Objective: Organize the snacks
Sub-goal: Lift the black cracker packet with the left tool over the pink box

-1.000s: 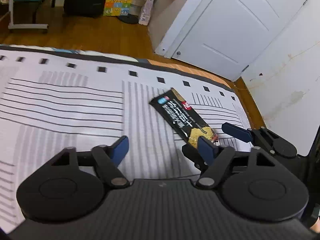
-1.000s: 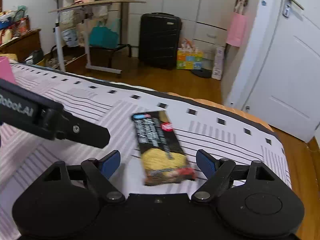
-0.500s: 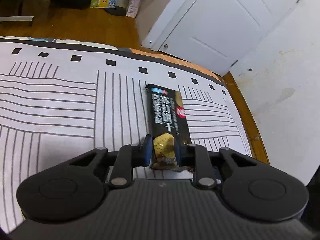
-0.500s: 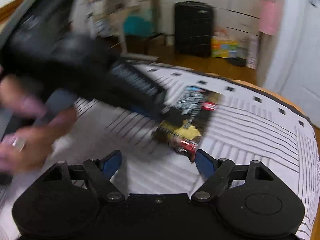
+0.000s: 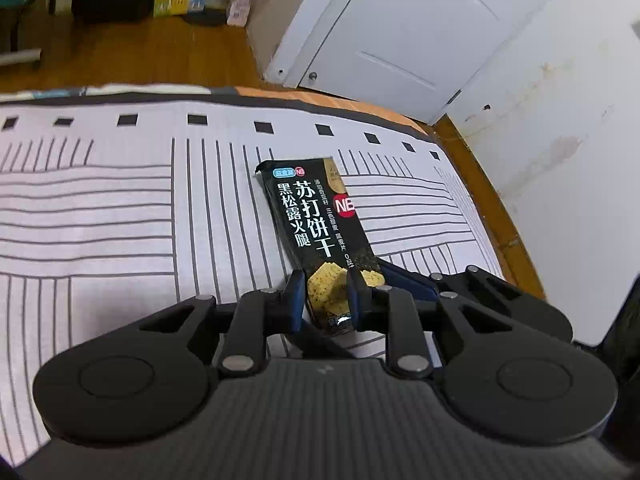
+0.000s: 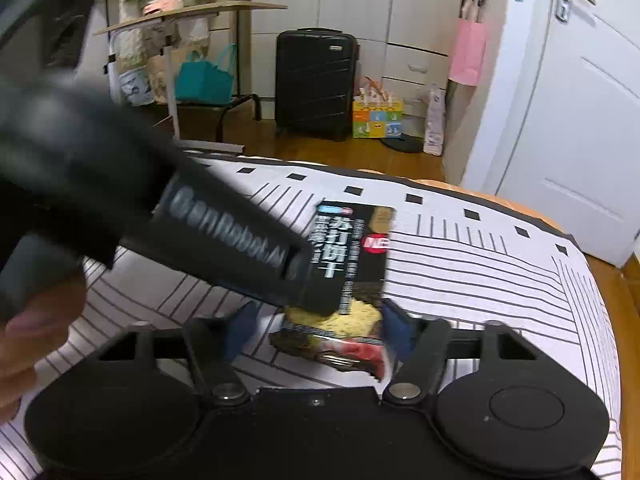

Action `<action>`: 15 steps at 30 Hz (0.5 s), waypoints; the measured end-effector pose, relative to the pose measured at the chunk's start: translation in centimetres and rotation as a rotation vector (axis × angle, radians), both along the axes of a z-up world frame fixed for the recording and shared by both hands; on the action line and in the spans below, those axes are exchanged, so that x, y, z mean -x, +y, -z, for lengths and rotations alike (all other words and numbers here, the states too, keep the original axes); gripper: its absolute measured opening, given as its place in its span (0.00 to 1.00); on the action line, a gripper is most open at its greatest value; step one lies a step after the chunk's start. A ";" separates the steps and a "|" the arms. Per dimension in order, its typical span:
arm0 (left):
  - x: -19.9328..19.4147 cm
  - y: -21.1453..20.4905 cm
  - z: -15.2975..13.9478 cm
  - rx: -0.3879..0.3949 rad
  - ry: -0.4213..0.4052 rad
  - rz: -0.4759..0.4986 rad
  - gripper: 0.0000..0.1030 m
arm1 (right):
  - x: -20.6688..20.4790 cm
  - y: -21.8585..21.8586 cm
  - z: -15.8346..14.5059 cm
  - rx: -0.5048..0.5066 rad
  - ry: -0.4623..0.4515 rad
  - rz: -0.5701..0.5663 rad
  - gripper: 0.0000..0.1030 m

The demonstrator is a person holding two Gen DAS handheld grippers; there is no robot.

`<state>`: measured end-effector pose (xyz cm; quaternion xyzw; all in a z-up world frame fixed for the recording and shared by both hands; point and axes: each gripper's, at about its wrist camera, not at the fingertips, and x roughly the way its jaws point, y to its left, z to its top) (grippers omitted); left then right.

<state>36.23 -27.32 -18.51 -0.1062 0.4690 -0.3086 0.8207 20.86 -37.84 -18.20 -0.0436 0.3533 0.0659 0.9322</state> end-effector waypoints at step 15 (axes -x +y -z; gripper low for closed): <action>4.3 2.4 -5.3 -0.098 -0.030 0.029 0.20 | 2.5 2.5 -3.5 -0.027 0.056 -0.015 0.60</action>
